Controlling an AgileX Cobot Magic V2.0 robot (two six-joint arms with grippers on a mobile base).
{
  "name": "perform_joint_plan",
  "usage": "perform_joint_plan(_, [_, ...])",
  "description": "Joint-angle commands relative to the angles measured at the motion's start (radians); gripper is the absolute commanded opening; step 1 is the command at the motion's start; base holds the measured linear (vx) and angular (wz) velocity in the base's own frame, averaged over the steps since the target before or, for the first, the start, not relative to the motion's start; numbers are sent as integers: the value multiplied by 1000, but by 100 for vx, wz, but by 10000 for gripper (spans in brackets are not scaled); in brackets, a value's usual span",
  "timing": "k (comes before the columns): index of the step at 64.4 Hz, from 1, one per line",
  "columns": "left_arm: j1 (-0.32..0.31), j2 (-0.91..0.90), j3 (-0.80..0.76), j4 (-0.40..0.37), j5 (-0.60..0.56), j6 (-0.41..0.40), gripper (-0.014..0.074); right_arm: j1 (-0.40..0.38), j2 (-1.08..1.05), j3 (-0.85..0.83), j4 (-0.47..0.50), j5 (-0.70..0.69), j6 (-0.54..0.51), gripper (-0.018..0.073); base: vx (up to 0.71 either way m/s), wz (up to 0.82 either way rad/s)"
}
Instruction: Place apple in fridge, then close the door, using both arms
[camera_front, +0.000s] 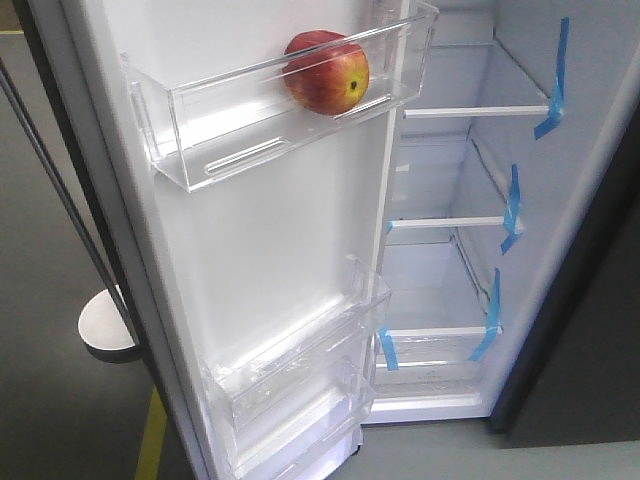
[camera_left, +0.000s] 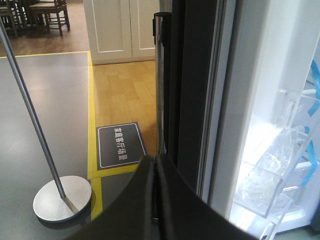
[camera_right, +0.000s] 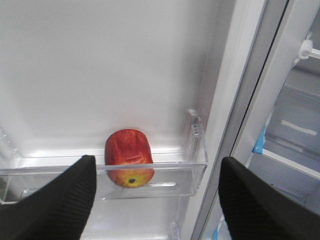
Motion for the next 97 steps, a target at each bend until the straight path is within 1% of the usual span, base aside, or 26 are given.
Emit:
perform_joint_plan(1, [-3,-12,20,-1,-71,-4,-6,-3,-120,90,-13,2,2,490,0,0])
perform_joint_plan(6, [-3,-12,20,-1,-71,-3,-6,-3,-200,224,-71,-5,10,490,0,0])
perform_joint_plan(11, [-3,-12,20,-1,-71,-3,-6,-3,-298,388,-138,-65,29,490,0,0])
perform_joint_plan(21, [-3,-12,20,-1,-71,-3,-6,-3,-554,792,-191,-307,99,490,0,0])
perform_joint_plan(27, [-3,-12,20,-1,-71,-3,-6,-3,-693,1003,-219,-393,155,490,0,0])
perform_joint_plan(30, [-3,-12,20,-1,-71,-3,-6,-3,-755,1097,-221,-410,177,490,0,0])
perform_joint_plan(36, [-3,-12,20,-1,-71,-3,-6,-3,-860,1270,-222,-415,179,490,0,0])
perform_joint_plan(46, [-3,-12,20,-1,-71,-3,-6,-3,-998,1461,-222,-436,180,490,0,0])
perform_joint_plan(54, [-3,-12,20,-1,-71,-3,-6,-3,-1056,1536,-215,-466,180,490,0,0])
perform_joint_plan(78, [-3,-12,20,0,-71,-2,-6,-3,-1064,1538,-220,-491,175,490,0,0])
perform_joint_plan(88, [-3,-12,20,16,-110,-2,-6,-3,-1064,1538,-218,-487,175,490,0,0])
perform_joint_plan(97, [-3,-12,20,17,-109,-2,-6,-3,-1064,1538,-217,-487,175,490,0,0])
